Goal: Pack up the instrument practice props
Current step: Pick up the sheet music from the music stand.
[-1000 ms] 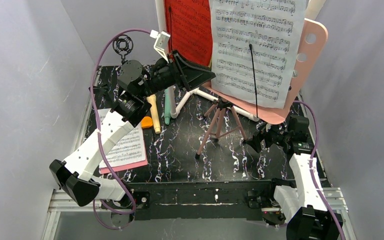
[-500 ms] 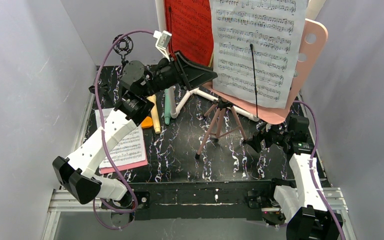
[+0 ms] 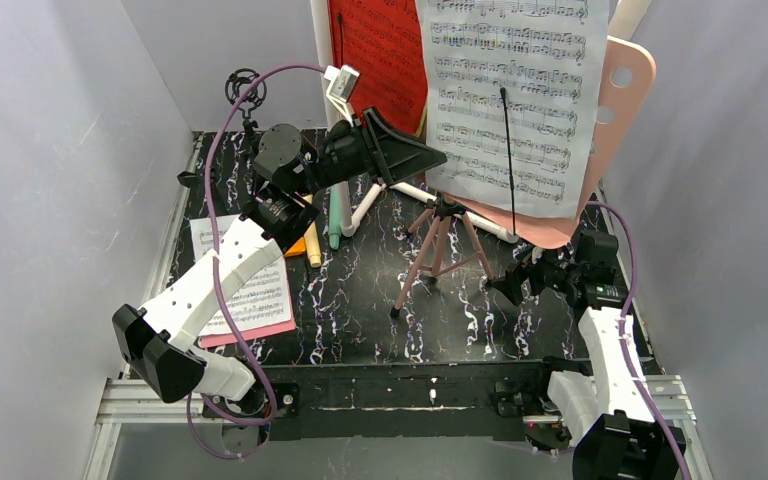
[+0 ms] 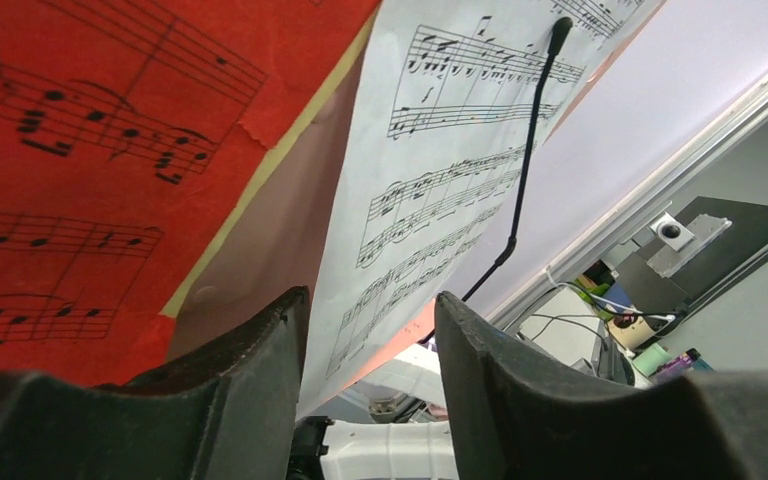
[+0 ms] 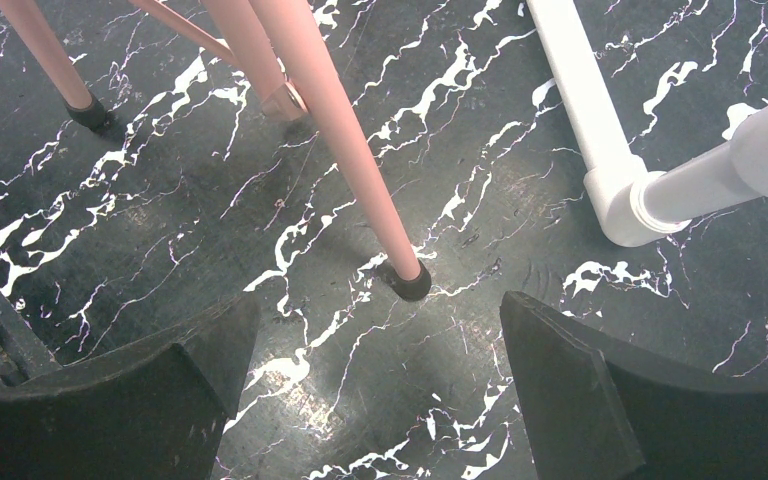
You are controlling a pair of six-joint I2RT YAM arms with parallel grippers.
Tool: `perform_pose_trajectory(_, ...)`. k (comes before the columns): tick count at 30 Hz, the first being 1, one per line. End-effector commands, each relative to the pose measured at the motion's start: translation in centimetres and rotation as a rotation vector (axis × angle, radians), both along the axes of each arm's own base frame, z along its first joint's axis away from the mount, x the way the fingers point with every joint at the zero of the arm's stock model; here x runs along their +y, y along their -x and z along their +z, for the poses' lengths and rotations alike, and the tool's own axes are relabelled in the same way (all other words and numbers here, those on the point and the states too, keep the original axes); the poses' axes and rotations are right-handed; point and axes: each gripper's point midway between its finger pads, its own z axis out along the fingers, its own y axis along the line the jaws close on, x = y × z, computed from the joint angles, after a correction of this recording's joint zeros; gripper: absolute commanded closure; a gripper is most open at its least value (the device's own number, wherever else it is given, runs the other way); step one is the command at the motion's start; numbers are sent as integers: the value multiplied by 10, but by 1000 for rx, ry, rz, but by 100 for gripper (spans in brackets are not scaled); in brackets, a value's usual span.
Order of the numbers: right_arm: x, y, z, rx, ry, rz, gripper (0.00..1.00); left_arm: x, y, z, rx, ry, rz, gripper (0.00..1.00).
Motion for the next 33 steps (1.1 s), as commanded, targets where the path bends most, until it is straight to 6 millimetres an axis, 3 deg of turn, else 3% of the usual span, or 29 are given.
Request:
perform_pose_trajectory(1,2,-4,17,-53,-4,22,0,7,19,29,-78,62,-28,57)
perform_pose_trajectory(4,2,-4,17,-53,-4,21,0,8,18,28,-75,65,-14,72)
perform_pose_trajectory(7,2,-4,17,-54,-3,21,0,13,17,29,-97,72,18,98)
perform_pose_trajectory(8,2,-4,17,-53,-4,22,0,16,18,31,-113,75,36,100)
perform_pose_trajectory(13,2,-4,18,-56,-2,22,0,49,28,33,-246,68,199,100)
perform_pose_trajectory(18,2,-4,17,-56,-3,24,0,77,34,20,-348,-25,337,100)
perform_pose_trajectory(22,2,-4,17,-55,-2,22,0,95,30,-2,-399,-155,436,100)
perform_pose_trajectory(26,1,-4,17,-54,-2,20,0,129,17,-36,-344,-297,611,100)
perform_pose_trajectory(33,2,-4,17,-54,-3,21,0,164,21,-65,-297,-350,732,100)
